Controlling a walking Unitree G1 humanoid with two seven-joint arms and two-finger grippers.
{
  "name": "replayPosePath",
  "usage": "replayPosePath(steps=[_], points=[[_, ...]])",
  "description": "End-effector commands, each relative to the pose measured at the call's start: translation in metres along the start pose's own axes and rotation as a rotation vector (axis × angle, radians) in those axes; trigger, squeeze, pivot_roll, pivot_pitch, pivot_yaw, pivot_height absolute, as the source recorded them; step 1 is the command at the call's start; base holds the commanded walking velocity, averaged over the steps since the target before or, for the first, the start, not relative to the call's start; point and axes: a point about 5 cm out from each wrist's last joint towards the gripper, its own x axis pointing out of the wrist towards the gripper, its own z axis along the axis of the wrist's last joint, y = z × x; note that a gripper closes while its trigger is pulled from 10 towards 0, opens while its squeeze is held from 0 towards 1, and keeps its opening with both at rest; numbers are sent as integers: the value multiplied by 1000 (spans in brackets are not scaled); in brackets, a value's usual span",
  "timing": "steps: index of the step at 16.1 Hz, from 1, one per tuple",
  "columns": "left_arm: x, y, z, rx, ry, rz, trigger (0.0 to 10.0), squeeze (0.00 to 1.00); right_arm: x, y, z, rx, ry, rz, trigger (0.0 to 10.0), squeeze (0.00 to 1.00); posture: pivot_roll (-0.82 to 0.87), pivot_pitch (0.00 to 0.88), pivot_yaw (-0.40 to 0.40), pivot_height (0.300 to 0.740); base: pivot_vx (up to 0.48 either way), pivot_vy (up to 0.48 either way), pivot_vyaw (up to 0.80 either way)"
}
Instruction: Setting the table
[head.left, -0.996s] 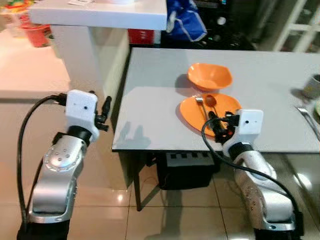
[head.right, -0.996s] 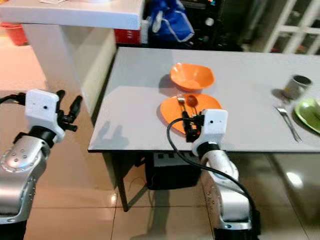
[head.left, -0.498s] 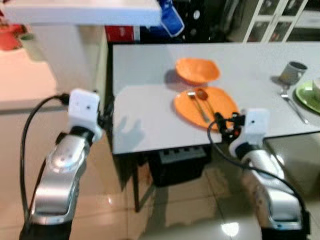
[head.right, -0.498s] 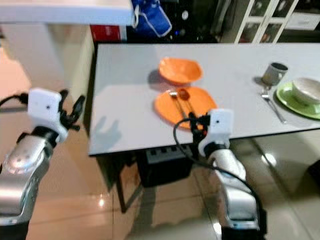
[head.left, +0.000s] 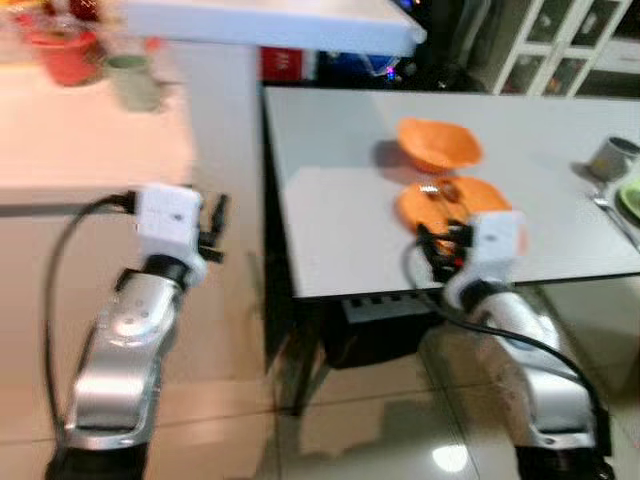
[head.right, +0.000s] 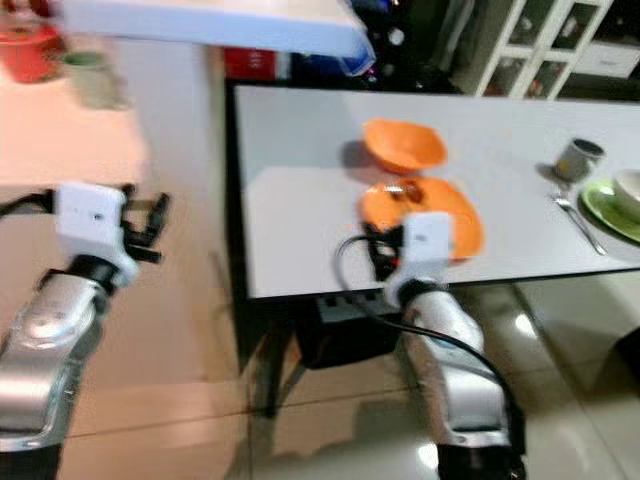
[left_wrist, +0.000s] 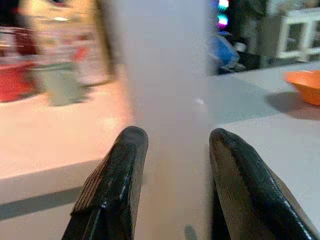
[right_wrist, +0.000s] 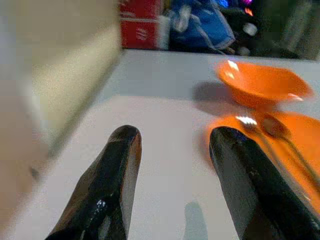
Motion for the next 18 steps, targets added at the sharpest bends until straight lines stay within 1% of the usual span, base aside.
replayPosePath(steps=[1,3,4,7,8,12,16,18], points=[[1,-6,3,-8,-14,-15,10000,0,-2,-10,0,-12,7,-28,10000,0,59,0,-59,740,0,356,0],[2,-6,1,-4,-4,-31,10000,0,-3,-11,4,-15,-9,-48,10000,0,44,0,-33,740,0,362,0],[8,-5,3,-1,-11,-35,10000,0,-4,-12,2,-8,-6,-60,10000,0,39,0,-26,740,0,360,0],[11,-6,4,-1,-18,-43,10000,0,-4,-12,3,-8,-7,-63,10000,0,35,0,-21,740,0,361,0],[11,-6,4,-2,-18,-47,10000,0,-4,-12,3,-7,-7,-64,10000,0,30,0,-14,740,0,360,-438],[11,-6,2,-8,-14,-46,10000,0,-4,-11,2,-8,-3,-61,10000,0,29,0,-17,740,0,369,-669],[9,1,-1,0,-8,-24,10000,0,-4,-5,0,-1,-2,-47,10000,0,52,0,-19,740,0,374,-800],[9,4,2,7,-15,-17,10000,0,-3,-2,-1,9,-4,-44,10000,0,70,0,-22,740,0,379,-800]])
